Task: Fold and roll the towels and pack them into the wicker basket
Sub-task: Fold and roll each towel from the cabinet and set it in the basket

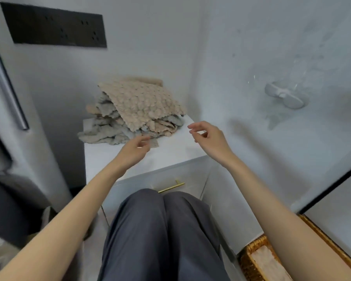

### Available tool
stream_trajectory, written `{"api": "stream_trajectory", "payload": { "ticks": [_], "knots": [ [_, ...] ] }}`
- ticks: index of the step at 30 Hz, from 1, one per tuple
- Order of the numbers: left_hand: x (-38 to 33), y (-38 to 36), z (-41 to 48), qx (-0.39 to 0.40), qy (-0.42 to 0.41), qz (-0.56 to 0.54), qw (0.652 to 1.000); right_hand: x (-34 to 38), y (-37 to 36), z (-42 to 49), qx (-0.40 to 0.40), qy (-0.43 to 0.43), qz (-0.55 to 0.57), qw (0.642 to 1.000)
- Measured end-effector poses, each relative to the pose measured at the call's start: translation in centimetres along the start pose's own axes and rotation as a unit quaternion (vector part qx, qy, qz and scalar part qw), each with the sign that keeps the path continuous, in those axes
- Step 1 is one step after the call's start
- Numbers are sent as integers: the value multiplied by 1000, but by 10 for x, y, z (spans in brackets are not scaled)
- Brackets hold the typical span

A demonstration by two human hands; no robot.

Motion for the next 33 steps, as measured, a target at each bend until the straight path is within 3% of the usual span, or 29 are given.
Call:
{"api": "stream_trajectory", "payload": {
  "ticks": [7, 15, 19, 24, 30, 33],
  "knots": [
    [62, 34, 8, -4, 44, 255, 966, 45, -59, 50, 53, 98, -51, 992],
    [77, 44, 17, -29, 16, 407, 913, 60, -142, 80, 132, 177, -190, 957],
    [76, 43, 21, -25, 2, 437, 899, 53, -168, 88, 118, 207, -294, 926],
    [76, 45, 20, -32, -15, 453, 891, 45, -179, 97, 66, 207, -341, 915],
    [77, 48, 26, -7, -2, 441, 897, 58, -166, 108, 32, 245, -302, 921],
    [76, 48, 27, 2, 2, 451, 893, 74, -137, 115, -29, 236, -226, 945]
  ]
}}
Point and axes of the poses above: each hand's wrist, its own z-axis towards the middle knuckle, its own y-axis out of the back of the hand, x = y × z, the point moved 8 cm from there along z, towards the middle knuckle, and after that the axes turned 3 degrees about y, right-handed, at the moved point
